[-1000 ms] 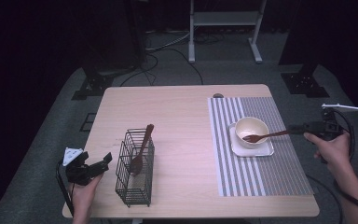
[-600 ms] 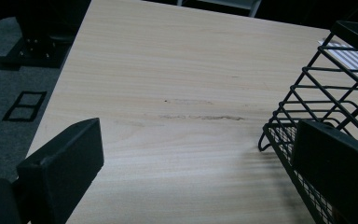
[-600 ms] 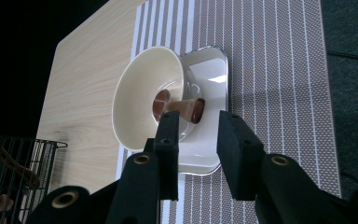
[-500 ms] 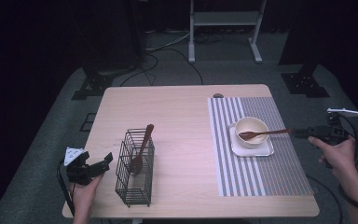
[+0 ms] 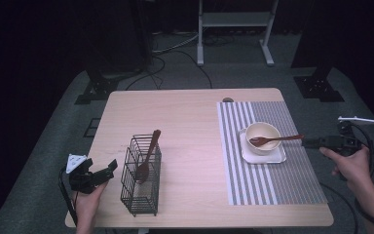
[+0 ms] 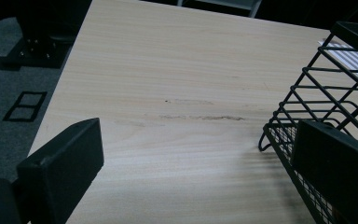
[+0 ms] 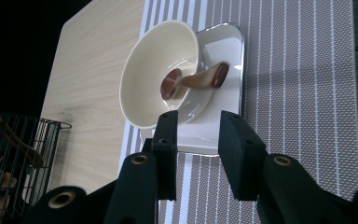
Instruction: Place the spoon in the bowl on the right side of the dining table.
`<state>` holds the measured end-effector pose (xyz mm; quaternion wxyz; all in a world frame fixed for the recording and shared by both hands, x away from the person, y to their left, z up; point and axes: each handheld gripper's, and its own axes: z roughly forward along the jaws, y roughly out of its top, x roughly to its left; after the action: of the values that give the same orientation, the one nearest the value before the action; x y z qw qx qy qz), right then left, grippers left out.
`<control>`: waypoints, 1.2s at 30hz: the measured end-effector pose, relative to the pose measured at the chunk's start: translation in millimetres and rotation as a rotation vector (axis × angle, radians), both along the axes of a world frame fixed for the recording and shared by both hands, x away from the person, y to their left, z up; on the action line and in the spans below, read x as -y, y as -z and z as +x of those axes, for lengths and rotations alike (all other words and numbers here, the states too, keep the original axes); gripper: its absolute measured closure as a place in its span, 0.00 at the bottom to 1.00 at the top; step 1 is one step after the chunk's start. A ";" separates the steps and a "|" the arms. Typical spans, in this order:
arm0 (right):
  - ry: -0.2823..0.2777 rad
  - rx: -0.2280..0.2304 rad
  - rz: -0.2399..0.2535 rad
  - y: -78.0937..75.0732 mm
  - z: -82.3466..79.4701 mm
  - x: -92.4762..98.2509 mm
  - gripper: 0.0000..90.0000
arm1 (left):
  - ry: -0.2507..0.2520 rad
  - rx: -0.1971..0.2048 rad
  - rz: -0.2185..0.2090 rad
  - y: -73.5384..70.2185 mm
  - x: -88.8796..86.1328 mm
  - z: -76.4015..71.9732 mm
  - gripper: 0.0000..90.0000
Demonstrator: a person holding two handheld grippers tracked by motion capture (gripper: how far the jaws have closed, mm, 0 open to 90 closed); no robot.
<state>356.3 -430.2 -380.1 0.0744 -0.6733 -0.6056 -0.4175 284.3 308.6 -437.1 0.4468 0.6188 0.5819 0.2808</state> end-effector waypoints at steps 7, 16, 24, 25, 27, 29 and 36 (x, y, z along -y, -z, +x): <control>-0.028 -0.004 -0.001 5.4 -0.8 -8.3 0.74 | 0.001 0.001 0.000 -0.1 -0.2 -0.2 0.02; -0.051 -0.009 0.005 10.6 -1.3 -16.4 0.74 | 0.000 0.001 0.000 0.1 -0.4 -0.1 0.02; -0.070 -0.011 0.008 13.3 -2.5 -21.6 0.73 | 0.001 0.000 0.001 -0.1 0.0 -0.3 0.02; -0.074 -0.012 0.010 13.8 -2.6 -22.6 0.73 | 0.001 0.001 0.001 0.0 0.0 -0.2 0.02; -0.079 -0.016 0.009 14.8 -2.8 -24.7 0.72 | 0.001 0.001 0.000 0.1 0.0 -0.1 0.02; -0.083 -0.016 0.011 15.8 -3.0 -25.9 0.72 | 0.002 0.000 0.001 0.1 0.0 -0.1 0.02; -0.102 -0.021 0.012 21.2 -3.6 -32.3 0.69 | 0.001 0.001 0.000 0.1 -0.1 -0.1 0.02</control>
<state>352.7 -397.9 -401.2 0.1063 -0.6455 -0.6358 -0.4097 284.2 308.7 -437.2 0.4471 0.6192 0.5812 0.2809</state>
